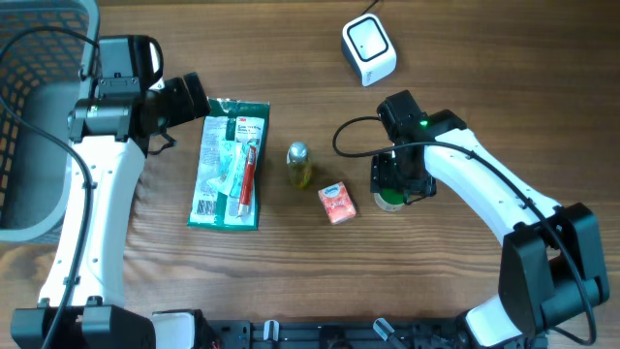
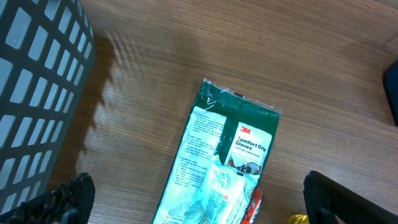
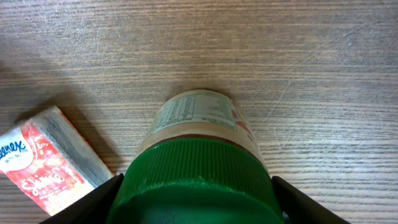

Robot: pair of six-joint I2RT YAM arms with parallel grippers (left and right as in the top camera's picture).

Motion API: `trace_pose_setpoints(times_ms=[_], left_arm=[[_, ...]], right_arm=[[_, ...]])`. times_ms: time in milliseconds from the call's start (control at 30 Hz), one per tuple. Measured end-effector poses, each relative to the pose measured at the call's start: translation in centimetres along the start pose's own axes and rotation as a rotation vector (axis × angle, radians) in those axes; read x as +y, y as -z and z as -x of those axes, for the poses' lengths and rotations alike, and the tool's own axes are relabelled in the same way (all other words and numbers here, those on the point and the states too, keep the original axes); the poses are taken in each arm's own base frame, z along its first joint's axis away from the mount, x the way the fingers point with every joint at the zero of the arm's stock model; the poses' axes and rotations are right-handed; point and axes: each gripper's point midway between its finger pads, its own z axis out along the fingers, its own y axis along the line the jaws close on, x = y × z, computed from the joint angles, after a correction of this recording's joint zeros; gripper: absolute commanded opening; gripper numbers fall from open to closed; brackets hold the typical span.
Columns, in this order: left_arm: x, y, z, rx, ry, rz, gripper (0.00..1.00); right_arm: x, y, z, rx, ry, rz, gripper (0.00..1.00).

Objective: Scan the item barcode
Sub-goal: 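Lower the right gripper and close it on the green-lidded jar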

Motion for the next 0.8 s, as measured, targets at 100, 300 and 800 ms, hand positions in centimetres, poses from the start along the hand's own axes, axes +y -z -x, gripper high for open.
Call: trace_pose_setpoints(times_ms=[100, 300, 800], left_arm=[[0.0, 0.0, 0.0, 0.000, 0.000, 0.000, 1.00], [0.0, 0.0, 0.0, 0.000, 0.000, 0.000, 1.00], [0.0, 0.0, 0.0, 0.000, 0.000, 0.000, 1.00]], right_arm=[[0.0, -0.2, 0.0, -0.005, 0.000, -0.001, 0.73], [-0.3, -1.1, -0.4, -0.002, 0.001, -0.006, 0.76], [0.6, -1.3, 0.1, -0.021, 0.008, 0.041, 1.00]])
